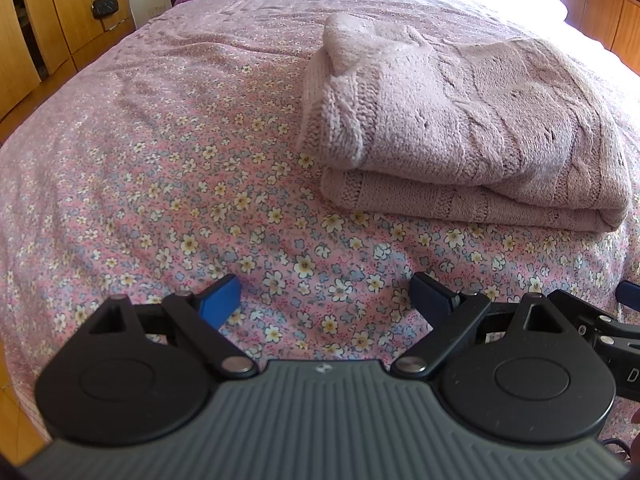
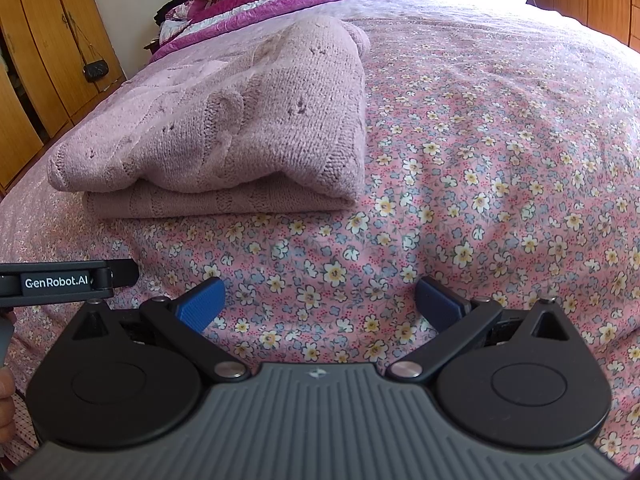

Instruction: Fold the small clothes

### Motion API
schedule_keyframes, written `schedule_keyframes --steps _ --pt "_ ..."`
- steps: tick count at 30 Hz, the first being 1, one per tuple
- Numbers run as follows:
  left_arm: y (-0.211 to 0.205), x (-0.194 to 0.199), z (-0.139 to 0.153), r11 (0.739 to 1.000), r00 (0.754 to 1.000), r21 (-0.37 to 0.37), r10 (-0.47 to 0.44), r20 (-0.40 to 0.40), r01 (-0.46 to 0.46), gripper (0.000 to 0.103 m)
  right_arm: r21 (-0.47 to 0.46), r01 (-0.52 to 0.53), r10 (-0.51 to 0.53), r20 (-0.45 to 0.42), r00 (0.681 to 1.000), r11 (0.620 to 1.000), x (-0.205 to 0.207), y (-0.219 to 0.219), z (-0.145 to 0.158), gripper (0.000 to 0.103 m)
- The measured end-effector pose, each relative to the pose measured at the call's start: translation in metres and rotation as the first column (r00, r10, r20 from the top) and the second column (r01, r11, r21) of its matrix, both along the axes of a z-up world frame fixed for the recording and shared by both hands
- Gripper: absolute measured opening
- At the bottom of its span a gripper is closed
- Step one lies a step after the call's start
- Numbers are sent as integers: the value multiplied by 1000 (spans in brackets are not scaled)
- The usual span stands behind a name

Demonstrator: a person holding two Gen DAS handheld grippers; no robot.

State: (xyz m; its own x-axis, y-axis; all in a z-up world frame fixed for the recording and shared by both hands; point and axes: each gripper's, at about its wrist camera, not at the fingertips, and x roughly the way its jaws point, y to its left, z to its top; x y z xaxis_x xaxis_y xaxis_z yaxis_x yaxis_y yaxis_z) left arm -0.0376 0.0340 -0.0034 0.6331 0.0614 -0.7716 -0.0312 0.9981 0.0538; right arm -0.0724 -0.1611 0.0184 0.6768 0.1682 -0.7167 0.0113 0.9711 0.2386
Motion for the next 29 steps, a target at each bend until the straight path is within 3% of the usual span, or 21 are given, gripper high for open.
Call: schedule_keyframes --steps 29 --pt "-1 -2 -1 1000 1000 5 -1 -1 1 93 4 1 -1 2 1000 1000 0 -1 0 103"
